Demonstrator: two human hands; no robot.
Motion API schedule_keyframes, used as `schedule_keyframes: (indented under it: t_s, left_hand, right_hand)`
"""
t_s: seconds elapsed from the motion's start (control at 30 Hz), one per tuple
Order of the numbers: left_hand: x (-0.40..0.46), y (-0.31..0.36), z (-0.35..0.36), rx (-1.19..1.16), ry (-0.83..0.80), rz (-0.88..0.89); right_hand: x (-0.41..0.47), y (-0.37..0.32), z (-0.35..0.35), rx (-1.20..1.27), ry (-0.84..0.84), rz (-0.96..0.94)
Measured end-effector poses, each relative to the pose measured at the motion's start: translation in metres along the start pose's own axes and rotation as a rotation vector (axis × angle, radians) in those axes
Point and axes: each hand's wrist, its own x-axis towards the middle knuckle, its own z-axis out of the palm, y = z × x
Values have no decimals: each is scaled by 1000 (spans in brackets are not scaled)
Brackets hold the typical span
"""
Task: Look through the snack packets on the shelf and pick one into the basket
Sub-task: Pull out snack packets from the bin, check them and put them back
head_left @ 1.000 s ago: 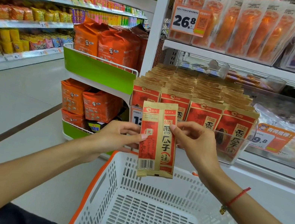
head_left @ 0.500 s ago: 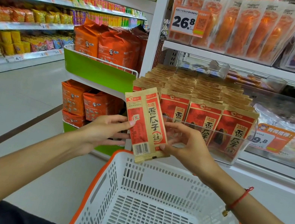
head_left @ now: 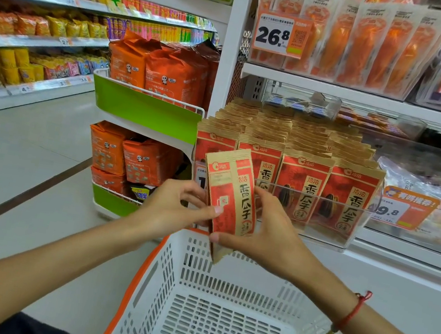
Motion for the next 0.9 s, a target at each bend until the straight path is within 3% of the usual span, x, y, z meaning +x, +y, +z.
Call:
schedule_keyframes:
  t_s: [0.13,0.3,0.43,0.53,0.7,0.9]
  left_hand:
    - [-4,4,12,-42,-13,-13]
    - [-4,4,13,30,-23,2]
    - [0,14,-9,-62,-230,-40]
    - [6,11,-20,-128,-213,-46]
    - [4,3,-16,-144,-336,-4]
    - [6,-4,-6,-268,-238,14]
  right_hand:
    - [6,10,8,-105,32,27]
    - [10,8,2,-130,-50,0]
    - [14,12,-26,388,-264,172]
    - [14,20,-41,715,-470,199]
    - [11,23,-39,849,-680,154]
    - [12,20,-32,879,-619,160]
